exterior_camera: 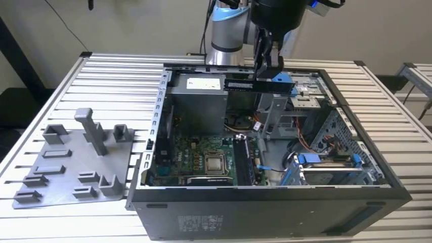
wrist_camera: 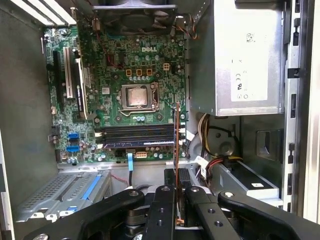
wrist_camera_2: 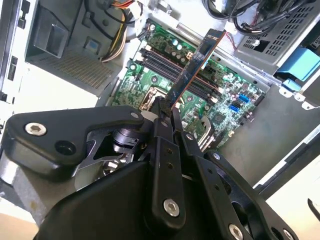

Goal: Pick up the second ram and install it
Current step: 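Insert the second ram into the second slot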

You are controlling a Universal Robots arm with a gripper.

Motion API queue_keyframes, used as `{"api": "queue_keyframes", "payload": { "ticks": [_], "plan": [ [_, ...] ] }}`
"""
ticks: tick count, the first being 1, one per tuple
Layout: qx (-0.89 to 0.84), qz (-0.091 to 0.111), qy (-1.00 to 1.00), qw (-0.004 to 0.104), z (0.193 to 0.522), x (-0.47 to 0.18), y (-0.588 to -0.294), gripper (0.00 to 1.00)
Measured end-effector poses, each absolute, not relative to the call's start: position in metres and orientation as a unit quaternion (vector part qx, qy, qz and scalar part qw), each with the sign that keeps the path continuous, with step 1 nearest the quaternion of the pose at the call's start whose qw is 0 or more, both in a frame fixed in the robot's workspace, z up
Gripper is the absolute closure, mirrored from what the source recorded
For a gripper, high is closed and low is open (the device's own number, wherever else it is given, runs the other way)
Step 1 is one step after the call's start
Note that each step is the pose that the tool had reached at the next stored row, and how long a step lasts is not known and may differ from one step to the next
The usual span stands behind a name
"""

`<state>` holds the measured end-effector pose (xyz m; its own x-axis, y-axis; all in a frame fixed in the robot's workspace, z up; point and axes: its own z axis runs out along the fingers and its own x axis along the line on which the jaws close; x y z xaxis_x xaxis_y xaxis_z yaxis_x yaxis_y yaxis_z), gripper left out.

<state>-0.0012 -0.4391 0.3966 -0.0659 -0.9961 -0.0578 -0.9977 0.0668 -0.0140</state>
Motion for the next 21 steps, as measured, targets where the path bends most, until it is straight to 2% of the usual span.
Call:
{"api": "queue_keyframes", "payload": {
  "ticks": [21],
  "plan": [
    [-0.656, 0.014, 0.754, 0.026, 0.396, -0.0012, -0.439, 0.86]
  ]
}}
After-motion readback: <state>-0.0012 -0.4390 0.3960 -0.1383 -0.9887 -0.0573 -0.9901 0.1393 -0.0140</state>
